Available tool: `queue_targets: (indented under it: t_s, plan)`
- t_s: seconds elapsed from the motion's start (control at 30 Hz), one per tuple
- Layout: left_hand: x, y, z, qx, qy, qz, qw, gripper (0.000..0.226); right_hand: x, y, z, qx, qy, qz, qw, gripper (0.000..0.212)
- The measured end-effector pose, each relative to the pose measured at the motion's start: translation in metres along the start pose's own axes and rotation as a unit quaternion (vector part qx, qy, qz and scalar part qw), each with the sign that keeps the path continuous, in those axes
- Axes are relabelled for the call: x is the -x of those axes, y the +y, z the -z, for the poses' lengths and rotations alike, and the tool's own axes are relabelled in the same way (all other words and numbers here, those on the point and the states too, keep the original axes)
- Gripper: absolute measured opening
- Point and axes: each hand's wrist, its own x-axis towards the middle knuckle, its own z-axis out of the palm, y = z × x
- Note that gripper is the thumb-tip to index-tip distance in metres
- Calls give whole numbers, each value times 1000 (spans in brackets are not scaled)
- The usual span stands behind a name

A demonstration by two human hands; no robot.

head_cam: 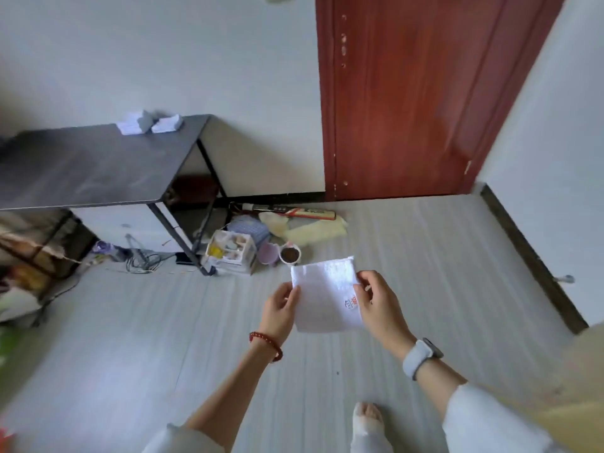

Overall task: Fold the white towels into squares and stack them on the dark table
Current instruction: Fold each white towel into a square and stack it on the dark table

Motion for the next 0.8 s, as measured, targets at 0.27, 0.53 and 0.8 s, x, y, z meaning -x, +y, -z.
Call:
queue_targets:
  t_s: [0.27,0.53,0.8]
  plan:
    - [-122,-34,122,-92,183,15,979,10,-132,-79,-151,45,-109,83,990,17]
    - [-265,-42,260,-247,312,58,916,18,-269,-179,-311,89,-167,173,967,22]
    - [-348,-95,435,-249,384,118,881,20,-343,-282,-486,108,-235,226,939,22]
